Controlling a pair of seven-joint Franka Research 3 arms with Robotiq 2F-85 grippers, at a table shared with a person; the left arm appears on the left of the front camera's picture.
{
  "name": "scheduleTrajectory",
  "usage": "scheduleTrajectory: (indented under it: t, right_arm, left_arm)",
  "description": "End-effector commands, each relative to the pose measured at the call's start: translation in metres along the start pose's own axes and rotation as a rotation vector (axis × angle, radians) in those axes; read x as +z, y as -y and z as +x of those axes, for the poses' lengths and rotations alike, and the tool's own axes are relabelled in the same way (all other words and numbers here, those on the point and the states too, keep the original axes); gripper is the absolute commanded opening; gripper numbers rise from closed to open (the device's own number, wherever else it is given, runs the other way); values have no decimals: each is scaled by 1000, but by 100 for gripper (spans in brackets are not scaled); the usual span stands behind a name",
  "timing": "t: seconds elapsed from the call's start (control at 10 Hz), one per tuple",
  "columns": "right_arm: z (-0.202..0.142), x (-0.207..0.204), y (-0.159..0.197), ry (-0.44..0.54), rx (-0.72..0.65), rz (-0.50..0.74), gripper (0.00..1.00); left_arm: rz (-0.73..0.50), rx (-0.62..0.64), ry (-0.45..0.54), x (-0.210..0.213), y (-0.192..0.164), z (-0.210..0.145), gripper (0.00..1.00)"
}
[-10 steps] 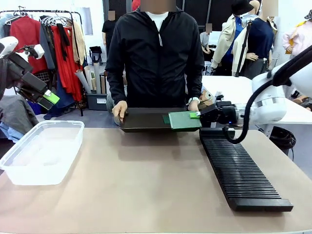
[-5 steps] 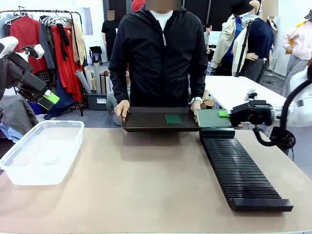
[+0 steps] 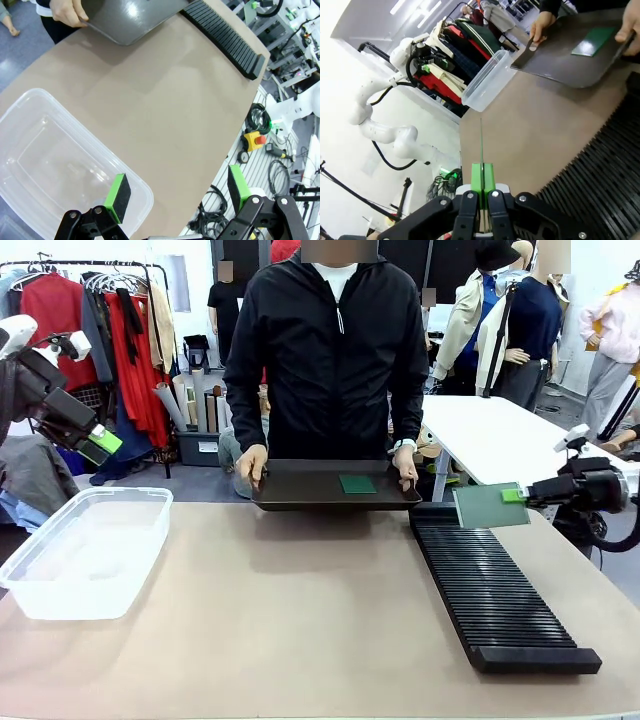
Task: Sort PCBs into racks and boxes based on the side picked up.
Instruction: If the short side of the Blank PCB is picked up, insert it into the PCB Rack ; if the long side is picked up, place it in the Organizing box.
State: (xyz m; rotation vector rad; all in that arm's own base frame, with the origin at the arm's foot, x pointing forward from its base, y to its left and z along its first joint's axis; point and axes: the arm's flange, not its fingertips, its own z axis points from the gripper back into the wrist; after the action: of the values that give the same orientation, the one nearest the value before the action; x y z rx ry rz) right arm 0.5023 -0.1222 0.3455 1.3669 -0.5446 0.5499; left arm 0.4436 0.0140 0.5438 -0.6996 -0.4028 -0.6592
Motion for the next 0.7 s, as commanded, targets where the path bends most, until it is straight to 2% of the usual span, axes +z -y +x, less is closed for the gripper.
scheduleTrajectory:
  t: [0.0,0.3,0.6]
  right_arm:
    - [-10,12,17,4,24,13,0]
    - [-23,28,45,45,69,31,0]
    - [-37,24,60,-3,158,-20,0]
  left_arm:
    - [-5,-5,4,1,1,0,100]
    - [-5,-5,4,1,1,0,100]
    - [-5,-5,4,1,1,0,100]
